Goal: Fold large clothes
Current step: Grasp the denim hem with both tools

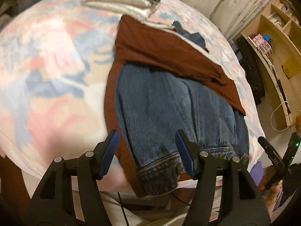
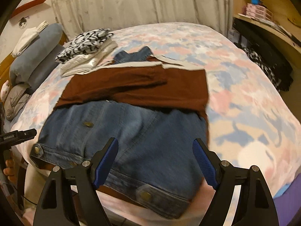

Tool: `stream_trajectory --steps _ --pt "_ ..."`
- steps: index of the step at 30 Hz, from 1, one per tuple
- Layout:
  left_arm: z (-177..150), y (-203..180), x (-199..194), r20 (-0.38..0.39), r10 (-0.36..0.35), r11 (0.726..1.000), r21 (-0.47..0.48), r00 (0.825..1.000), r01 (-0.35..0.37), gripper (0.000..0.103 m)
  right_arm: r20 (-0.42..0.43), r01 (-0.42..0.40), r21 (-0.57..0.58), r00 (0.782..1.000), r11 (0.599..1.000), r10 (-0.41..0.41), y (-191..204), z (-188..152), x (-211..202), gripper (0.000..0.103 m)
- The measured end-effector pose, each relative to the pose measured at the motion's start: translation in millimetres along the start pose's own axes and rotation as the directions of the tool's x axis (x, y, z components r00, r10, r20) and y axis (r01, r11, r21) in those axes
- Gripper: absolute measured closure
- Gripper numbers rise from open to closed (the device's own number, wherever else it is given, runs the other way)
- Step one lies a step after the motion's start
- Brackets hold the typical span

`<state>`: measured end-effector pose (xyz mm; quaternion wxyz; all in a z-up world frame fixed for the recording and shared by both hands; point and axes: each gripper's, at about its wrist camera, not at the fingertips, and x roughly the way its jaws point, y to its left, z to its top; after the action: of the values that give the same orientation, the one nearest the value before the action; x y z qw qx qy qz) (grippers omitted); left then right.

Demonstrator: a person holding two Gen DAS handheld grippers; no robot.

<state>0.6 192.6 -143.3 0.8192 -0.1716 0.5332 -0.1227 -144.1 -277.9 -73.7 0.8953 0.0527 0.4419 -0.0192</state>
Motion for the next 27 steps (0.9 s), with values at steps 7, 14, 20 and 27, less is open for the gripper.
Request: stream_trajectory --steps 7,14,20,27 --pt "-7 13 14 -0.009 -0.028 0.999 -0.021 1.000 0.028 0.044 -0.060 -0.024 0.146 0.998 0.989 0.033 -70 -37 18 0.030" --pt "-13 29 17 -0.011 -0.096 0.992 -0.083 0.995 0.095 0.042 -0.114 -0.104 0.231 0.985 0.967 0.133 -101 -59 55 0.040" --pt "-14 33 25 -0.020 -0.122 0.987 -0.110 0.992 0.119 0.035 -0.081 -0.203 0.183 0.972 0.962 0.221 -88 -58 75 0.049" --pt "-12 23 45 -0.038 -0.103 0.992 -0.083 0.994 0.099 0.020 -0.053 -0.274 0.172 0.956 0.946 0.287 -82 -49 94 0.058"
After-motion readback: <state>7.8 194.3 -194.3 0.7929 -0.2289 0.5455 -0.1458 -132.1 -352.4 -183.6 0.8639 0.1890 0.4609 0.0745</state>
